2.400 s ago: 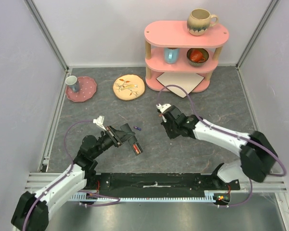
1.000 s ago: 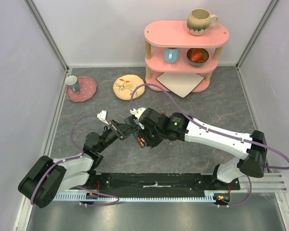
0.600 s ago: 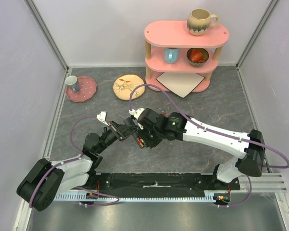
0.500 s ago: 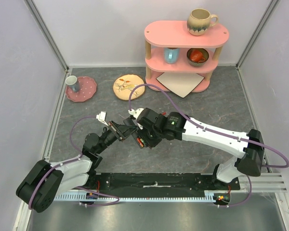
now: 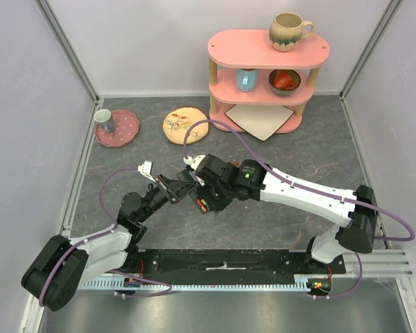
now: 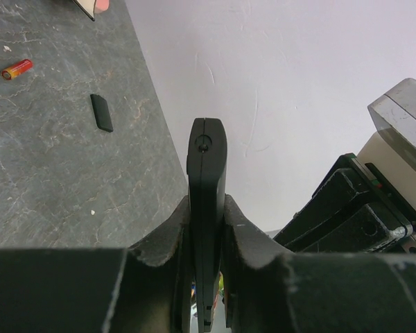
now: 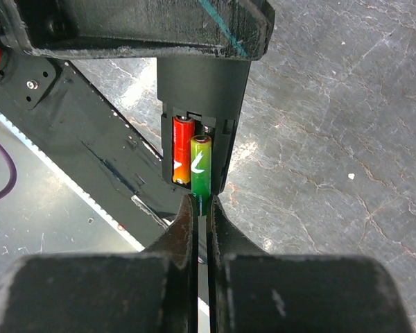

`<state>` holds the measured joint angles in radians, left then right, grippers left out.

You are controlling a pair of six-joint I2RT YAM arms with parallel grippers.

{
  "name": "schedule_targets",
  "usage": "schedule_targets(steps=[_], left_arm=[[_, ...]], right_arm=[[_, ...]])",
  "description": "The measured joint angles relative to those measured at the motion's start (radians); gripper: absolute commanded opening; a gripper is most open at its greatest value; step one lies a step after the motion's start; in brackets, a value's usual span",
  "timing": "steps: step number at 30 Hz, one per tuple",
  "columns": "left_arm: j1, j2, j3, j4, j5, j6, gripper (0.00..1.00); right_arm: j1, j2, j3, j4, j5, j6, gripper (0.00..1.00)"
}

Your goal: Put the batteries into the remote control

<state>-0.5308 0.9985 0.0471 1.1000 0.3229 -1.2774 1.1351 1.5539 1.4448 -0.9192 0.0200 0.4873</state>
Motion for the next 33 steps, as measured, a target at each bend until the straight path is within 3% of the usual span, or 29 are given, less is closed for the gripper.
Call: schedule_targets(steps=[33], left_arm=[[-0.003,-0.051,0.000,-0.056,-0.003,0.015,0.02]], right_arm=[[-0.033,0.042,0.046,-0.042,-0.005,-0.012,0.00]])
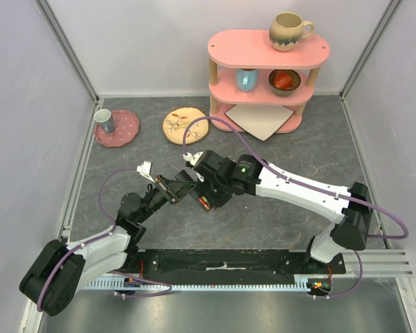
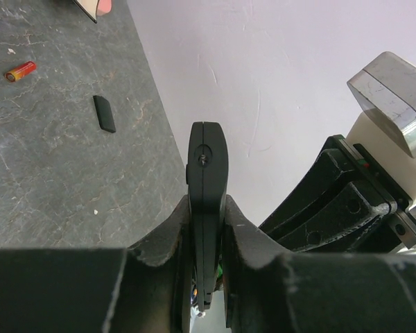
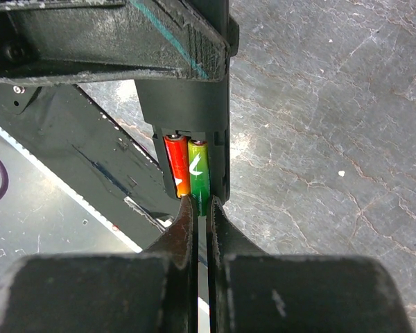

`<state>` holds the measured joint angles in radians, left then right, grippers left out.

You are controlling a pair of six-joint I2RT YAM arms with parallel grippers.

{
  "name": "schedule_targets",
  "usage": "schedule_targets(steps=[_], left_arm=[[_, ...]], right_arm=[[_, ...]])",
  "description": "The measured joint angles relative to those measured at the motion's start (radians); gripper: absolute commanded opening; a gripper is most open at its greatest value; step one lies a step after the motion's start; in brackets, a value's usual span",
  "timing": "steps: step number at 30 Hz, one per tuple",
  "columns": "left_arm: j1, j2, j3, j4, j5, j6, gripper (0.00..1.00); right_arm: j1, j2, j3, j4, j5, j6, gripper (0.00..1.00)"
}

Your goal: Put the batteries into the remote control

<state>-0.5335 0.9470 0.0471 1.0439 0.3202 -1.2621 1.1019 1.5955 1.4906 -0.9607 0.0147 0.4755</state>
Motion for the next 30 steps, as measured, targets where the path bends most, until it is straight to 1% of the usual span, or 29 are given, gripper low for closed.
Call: schedule_targets(steps=[6,7,10,13,22,30], left_arm=[[0.000,0.005,0.000,0.000,-0.005,0.000,0.02],[0.000,0.007,0.000,0.000,-0.005,0.000,0.02],[0.000,0.017,0.000,0.008,-0.005,-0.001,0.02],[0.000,0.035,0.000,0.020,-0.006,-0.006,0.02],[0.000,0.049,0.000,0.027,-0.014,-0.029,0.02],[-0.001,0.049,0.000,0.027,-0.015,-0.031,0.02]], right_arm=[[-0.004,0.022,0.018,-0.012,0.000,-0.008,0.01],[-0.005,0.025,0.021,-0.015,0.000,-0.012,0.04],[-0.006,0.034,0.033,-0.027,0.000,-0.018,0.11],[-0.007,0.041,0.040,-0.033,0.000,-0.024,0.17],[-0.014,0.042,0.044,-0.035,0.000,-0.027,0.25],[-0.019,0.042,0.048,-0.035,0.000,-0.027,0.31]])
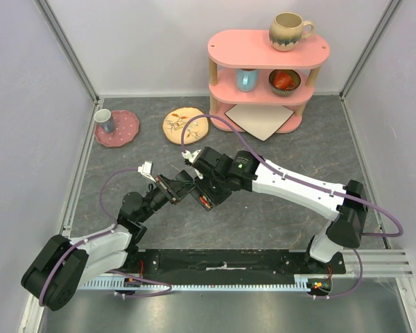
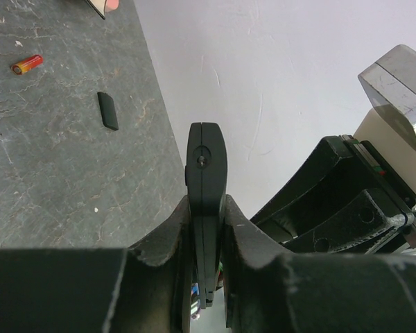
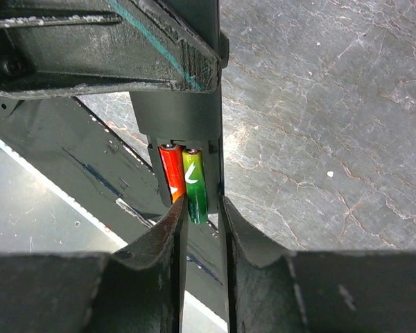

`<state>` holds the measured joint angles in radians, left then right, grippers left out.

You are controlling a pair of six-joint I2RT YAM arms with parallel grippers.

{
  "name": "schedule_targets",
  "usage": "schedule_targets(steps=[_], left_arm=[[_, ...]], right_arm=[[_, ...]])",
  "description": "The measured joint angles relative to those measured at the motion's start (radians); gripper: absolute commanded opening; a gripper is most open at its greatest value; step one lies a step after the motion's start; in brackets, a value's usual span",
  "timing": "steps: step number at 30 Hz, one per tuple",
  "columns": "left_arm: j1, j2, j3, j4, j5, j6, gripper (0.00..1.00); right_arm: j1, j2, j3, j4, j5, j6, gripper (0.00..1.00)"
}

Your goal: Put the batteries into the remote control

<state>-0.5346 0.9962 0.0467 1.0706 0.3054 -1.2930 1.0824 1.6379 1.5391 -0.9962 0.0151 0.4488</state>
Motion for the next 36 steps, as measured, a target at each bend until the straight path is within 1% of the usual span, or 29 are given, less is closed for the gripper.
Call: schedule_targets(steps=[14,24,27,30,31,35,36], left_arm=[[-0.002,-0.002,0.000,0.000,0.009,-0.001,0.02],[-0.010,-0.002,0.000,0.000,0.018,-0.001,0.02],[-0.011,0.002,0.000,0.000,0.019,-0.003,0.02],[-0.011,0.013,0.000,0.002,0.019,-0.017,0.02],[-0.011,0.018,0.000,0.004,0.019,-0.024,0.02],[-0.011,0.034,0.000,0.022,0.020,-0.061,0.02],[-0.011,0.039,0.000,0.032,0.021,-0.072,0.02]], right_arm=[[-0.005,0.016,0.033,0.000,0.019,0.000,0.39],[-0.019,0.025,0.115,0.013,0.038,0.000,0.44],[-0.021,0.011,0.116,0.025,0.046,0.000,0.45],[-0.023,-0.047,0.069,0.080,0.062,0.000,0.47],[-0.024,-0.082,0.031,0.112,0.073,0.000,0.48],[-0.031,-0.254,-0.154,0.250,0.122,0.005,0.69],[-0.035,-0.306,-0.208,0.290,0.129,0.008,0.70]])
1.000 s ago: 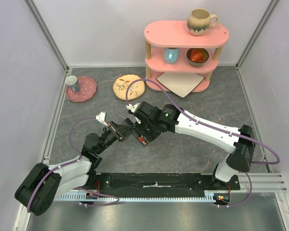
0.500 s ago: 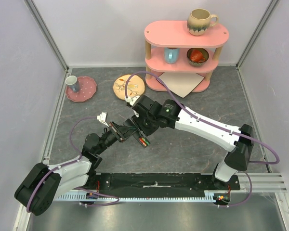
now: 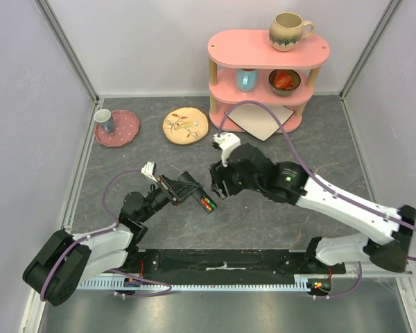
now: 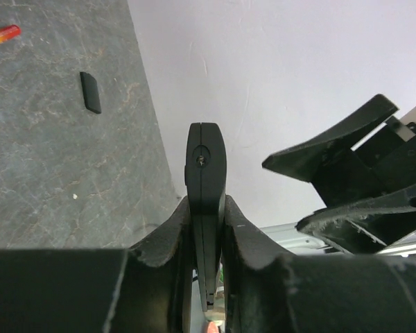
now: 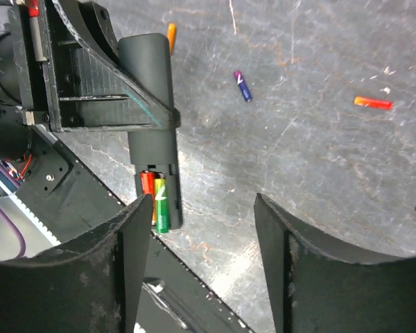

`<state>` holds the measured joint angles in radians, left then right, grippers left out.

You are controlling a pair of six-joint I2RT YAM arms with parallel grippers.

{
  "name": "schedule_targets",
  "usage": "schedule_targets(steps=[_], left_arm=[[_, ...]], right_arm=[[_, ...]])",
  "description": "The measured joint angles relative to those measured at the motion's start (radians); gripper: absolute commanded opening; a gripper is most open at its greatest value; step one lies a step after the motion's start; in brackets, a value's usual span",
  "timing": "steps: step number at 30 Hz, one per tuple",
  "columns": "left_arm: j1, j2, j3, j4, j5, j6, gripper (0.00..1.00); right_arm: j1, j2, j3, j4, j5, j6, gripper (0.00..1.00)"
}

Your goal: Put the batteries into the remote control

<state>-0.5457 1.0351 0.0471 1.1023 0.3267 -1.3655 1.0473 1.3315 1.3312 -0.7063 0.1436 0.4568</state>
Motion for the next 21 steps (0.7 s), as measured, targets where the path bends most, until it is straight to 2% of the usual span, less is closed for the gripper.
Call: schedule_targets(steps=[4,10,17,21], left_arm=[[0.000,0.015,0.001,0.032,0.019,-0.046,0.02],[0.001,0.039,0.023,0.047,0.069,-0.107,0.02],[0.006,0.097,0.040,0.078,0.104,-0.153,0.02],[0.007,0.114,0.045,0.082,0.113,-0.161,0.02]], right_arm=[[-0.051,-0.156,-0.142,0.138,-0.021,0.005,0.73],[-0.151,-0.295,-0.357,0.388,-0.185,0.035,0.77],[-0.167,-0.404,-0.637,0.635,-0.362,0.087,0.79],[-0.167,-0.470,-0.735,0.748,-0.421,0.119,0.78]])
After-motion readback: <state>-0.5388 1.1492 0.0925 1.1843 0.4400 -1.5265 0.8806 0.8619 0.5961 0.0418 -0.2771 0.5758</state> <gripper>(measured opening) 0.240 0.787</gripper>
